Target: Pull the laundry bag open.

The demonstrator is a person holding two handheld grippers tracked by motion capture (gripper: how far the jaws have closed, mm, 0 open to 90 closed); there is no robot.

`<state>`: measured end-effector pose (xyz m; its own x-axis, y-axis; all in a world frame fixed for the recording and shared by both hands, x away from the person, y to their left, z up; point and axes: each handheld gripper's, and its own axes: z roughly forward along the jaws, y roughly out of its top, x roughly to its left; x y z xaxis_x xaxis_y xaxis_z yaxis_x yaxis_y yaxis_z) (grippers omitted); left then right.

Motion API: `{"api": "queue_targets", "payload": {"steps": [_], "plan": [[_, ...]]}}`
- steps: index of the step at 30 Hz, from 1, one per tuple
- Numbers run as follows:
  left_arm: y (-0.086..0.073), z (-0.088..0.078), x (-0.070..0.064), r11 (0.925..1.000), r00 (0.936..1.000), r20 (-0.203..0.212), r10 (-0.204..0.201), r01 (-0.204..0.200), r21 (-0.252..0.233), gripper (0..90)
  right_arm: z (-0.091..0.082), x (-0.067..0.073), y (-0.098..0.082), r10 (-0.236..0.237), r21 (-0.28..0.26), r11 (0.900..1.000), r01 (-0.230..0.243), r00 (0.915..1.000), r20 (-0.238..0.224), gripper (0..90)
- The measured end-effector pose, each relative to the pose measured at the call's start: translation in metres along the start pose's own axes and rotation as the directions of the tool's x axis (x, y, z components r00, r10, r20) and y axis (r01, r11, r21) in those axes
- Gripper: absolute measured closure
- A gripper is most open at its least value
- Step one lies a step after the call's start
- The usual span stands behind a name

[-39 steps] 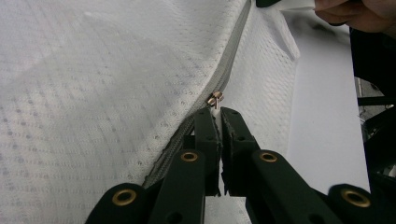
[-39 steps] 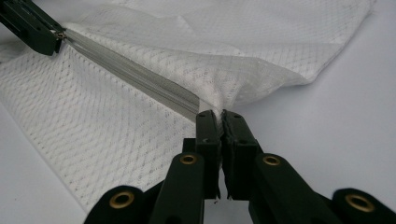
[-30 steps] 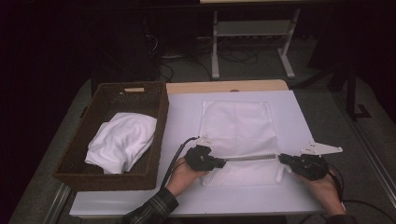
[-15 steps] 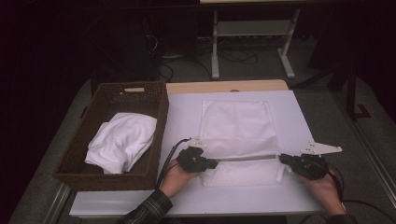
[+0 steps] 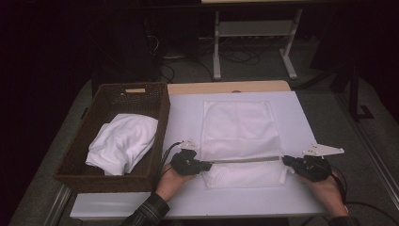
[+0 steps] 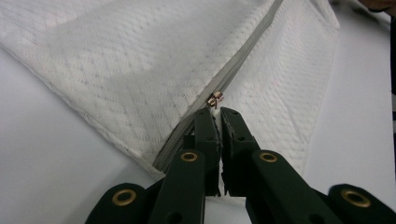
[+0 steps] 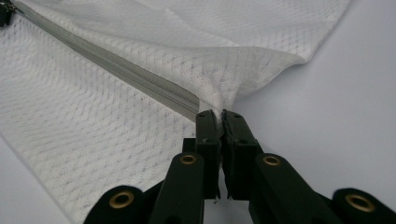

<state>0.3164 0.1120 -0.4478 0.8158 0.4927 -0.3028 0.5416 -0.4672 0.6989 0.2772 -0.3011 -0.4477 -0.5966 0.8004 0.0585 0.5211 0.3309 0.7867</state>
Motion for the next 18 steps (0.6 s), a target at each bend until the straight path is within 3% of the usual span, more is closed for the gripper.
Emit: {"api": "queue_targets", "payload": {"steps": [18], "plan": [[0.0, -0.003, 0.002, 0.9999, 0.9996, -0.024, -0.012, 0.012, 0.01, 86.5, -0.002, -0.015, -0.007, 0.018, 0.022, 1.0, -0.019, 0.9989, 0.043, 85.3]]}}
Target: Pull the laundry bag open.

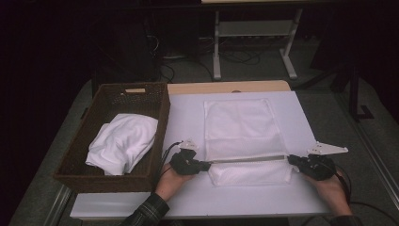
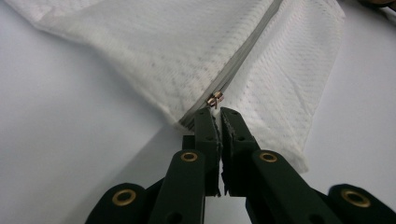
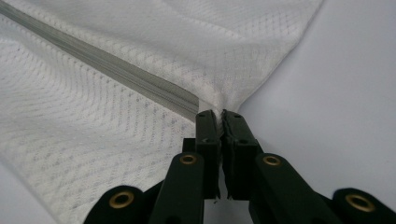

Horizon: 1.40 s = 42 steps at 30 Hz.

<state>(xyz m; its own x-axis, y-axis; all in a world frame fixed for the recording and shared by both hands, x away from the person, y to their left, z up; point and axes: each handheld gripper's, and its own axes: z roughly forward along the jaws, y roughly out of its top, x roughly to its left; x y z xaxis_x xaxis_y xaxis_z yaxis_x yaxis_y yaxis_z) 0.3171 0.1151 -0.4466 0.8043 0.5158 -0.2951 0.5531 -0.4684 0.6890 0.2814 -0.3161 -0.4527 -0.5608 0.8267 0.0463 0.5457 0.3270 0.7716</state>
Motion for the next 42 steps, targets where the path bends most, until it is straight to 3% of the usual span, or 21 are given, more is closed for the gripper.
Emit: {"api": "queue_targets", "payload": {"steps": [9, 13, 17, 19, 20, 21, 22, 23, 24, 25, 26, 27, 28, 30, 36, 42], "plan": [[-0.001, 0.001, 0.001, 0.9998, 0.9997, -0.024, -0.004, 0.004, 0.019, 86.4, 0.0, -0.003, -0.002, 0.004, 0.007, 1.0, -0.004, 1.0, 0.002, 85.3], [-0.001, 0.001, 0.001, 0.9996, 0.9989, -0.044, 0.015, -0.014, 0.023, 85.3, 0.001, -0.003, -0.003, -0.003, 0.014, 1.0, 0.004, 1.0, -0.008, 84.1], [-0.001, 0.0, 0.0, 0.9994, 0.9965, -0.079, 0.027, -0.025, 0.023, 75.4, 0.0, -0.002, -0.003, -0.001, 0.011, 1.0, 0.001, 0.9999, -0.017, 80.6], [-0.001, -0.002, -0.001, 0.9996, 0.9966, -0.078, 0.028, -0.027, 0.012, 67.2, -0.001, -0.003, -0.004, 0.014, 0.008, 1.0, -0.014, 0.9996, -0.023, 69.8], [-0.001, -0.002, -0.001, 0.9996, 0.9966, -0.078, 0.028, -0.027, 0.012, 62.1, -0.001, -0.003, -0.004, 0.014, 0.008, 1.0, -0.014, 0.9996, -0.023, 69.8], [-0.001, -0.003, -0.003, 0.9995, 0.996, -0.083, 0.033, -0.033, 0.004, 62.1, -0.001, -0.003, -0.005, 0.021, 0.003, 1.0, -0.021, 0.9993, -0.031, 63.0], [0.0, -0.004, -0.005, 0.9986, 0.9943, -0.094, 0.051, -0.052, -0.009, 52.6, -0.001, -0.003, -0.005, 0.041, -0.001, 0.999, -0.041, 0.998, -0.047, 50.9], [0.0, -0.004, -0.007, 0.9983, 0.9937, -0.098, 0.055, -0.057, -0.016, 48.6, -0.001, -0.003, -0.005, 0.047, -0.003, 0.999, -0.047, 0.9974, -0.054, 44.9], [0.0, -0.004, -0.007, 0.9983, 0.9937, -0.098, 0.055, -0.057, -0.016, 44.4, -0.001, -0.003, -0.005, 0.047, -0.003, 0.999, -0.047, 0.9974, -0.054, 44.9], [-0.001, -0.004, -0.008, 0.9974, 0.9932, -0.098, 0.064, -0.067, -0.026, 44.4, -0.001, -0.002, -0.005, 0.051, -0.006, 0.999, -0.052, 0.9971, -0.056, 38.9], [-0.001, -0.005, -0.01, 0.9964, 0.9918, -0.105, 0.073, -0.077, -0.036, 35.9, -0.001, 0.001, -0.006, 0.048, -0.021, 0.999, -0.05, 0.9974, -0.054, 25.8], [-0.001, -0.005, -0.01, 0.9964, 0.9918, -0.105, 0.073, -0.077, -0.036, 34.0, -0.001, 0.001, -0.006, 0.048, -0.021, 0.999, -0.05, 0.9974, -0.054, 25.8], [-0.002, -0.007, -0.011, 0.9954, 0.992, -0.097, 0.08, -0.085, -0.044, 30.8, -0.001, 0.003, -0.006, 0.056, -0.027, 0.998, -0.058, 0.9969, -0.055, 19.5], [-0.002, -0.007, -0.012, 0.9948, 0.9922, -0.09, 0.086, -0.09, -0.046, 25.4, -0.001, 0.007, -0.006, 0.047, -0.039, 0.998, -0.05, 0.9974, -0.055, 14.4], [-0.006, -0.013, -0.017, 0.9903, 0.991, -0.07, 0.114, -0.119, -0.071, 13.8, -0.004, 0.02, -0.007, 0.029, -0.053, 0.998, -0.031, 0.9985, -0.046, 11.3], [-0.009, -0.018, -0.021, 0.9859, 0.9883, -0.063, 0.139, -0.144, -0.086, 12.8, -0.011, 0.031, -0.008, 0.021, -0.07, 0.997, -0.023, 0.9994, -0.026, 10.8]]}}
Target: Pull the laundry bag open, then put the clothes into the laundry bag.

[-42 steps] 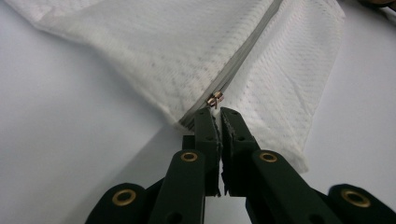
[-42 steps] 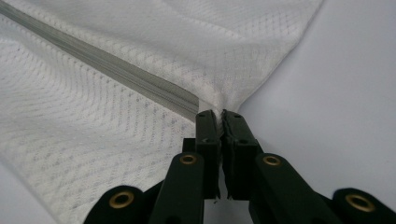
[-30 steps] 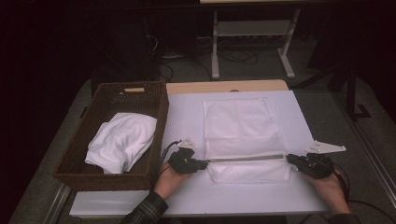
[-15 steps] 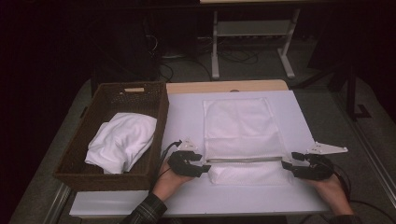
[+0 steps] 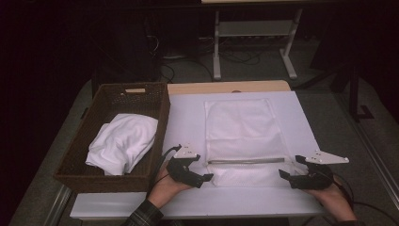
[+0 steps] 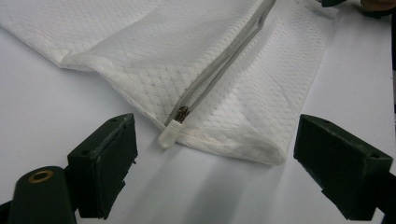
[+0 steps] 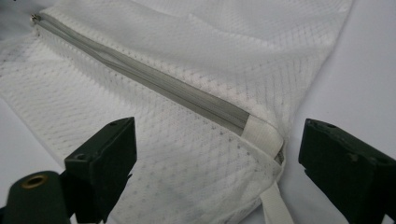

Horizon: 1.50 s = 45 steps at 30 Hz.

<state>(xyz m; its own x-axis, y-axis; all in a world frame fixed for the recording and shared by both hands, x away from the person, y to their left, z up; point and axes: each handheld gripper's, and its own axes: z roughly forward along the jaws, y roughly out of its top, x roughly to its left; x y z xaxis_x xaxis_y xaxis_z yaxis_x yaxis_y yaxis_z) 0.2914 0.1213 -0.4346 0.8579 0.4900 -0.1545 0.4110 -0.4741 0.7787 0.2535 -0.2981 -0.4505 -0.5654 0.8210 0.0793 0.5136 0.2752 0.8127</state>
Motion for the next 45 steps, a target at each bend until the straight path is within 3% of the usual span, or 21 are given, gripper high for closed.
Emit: {"api": "queue_targets", "payload": {"steps": [17, 35, 45], "plan": [[0.006, -0.009, 0.003, 0.9999, 0.9998, 0.016, 0.011, -0.011, -0.007, 12.9, -0.003, 0.006, -0.002, -0.02, -0.014, 1.0, 0.02, 0.9998, -0.004, 10.8], [0.026, -0.015, 0.006, 0.9994, 0.9996, 0.008, 0.026, -0.026, 0.022, 12.9, -0.004, 0.004, -0.001, -0.018, -0.025, 1.0, 0.018, 0.9998, 0.006, 11.7], [0.035, -0.015, 0.007, 0.9987, 0.9994, 0.028, 0.022, -0.023, 0.046, 12.8, -0.004, 0.003, -0.002, -0.016, -0.029, 0.999, 0.017, 0.9998, 0.008, 12.3]]}}
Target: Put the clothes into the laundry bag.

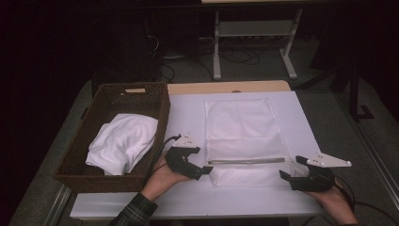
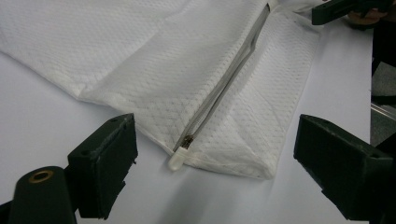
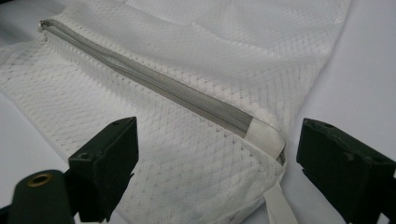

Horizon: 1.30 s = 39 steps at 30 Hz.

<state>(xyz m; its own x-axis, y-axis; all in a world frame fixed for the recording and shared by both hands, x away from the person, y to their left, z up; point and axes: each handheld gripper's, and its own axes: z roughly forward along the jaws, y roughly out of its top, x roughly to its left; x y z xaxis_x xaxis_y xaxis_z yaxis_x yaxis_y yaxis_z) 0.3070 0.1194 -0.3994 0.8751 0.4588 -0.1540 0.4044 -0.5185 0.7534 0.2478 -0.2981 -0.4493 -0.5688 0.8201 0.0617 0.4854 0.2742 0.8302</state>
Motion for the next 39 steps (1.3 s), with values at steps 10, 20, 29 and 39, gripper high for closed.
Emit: {"api": "queue_targets", "payload": {"steps": [10, 20, 29, 39], "plan": [[0.013, -0.004, 0.001, 0.9996, 0.9997, 0.017, -0.018, 0.018, 0.021, 11.3, 0.0, -0.001, 0.0, 0.005, -0.01, 1.0, -0.005, 1.0, -0.001, 12.2], [0.024, -0.011, 0.001, 0.9996, 0.9994, 0.033, -0.006, 0.005, 0.026, 11.3, 0.0, -0.002, 0.0, 0.01, -0.011, 1.0, -0.01, 0.9999, 0.007, 6.4], [0.034, -0.021, 0.005, 0.9995, 0.999, 0.043, 0.013, -0.014, 0.028, 11.2, 0.0, -0.002, 0.001, 0.022, 0.003, 1.0, -0.022, 0.9997, 0.01, 0.0], [0.042, -0.033, 0.011, 0.9992, 0.9973, 0.069, 0.026, -0.028, 0.028, 11.2, 0.002, -0.001, 0.001, 0.024, 0.008, 1.0, -0.024, 0.9997, 0.005, 0.0]]}}
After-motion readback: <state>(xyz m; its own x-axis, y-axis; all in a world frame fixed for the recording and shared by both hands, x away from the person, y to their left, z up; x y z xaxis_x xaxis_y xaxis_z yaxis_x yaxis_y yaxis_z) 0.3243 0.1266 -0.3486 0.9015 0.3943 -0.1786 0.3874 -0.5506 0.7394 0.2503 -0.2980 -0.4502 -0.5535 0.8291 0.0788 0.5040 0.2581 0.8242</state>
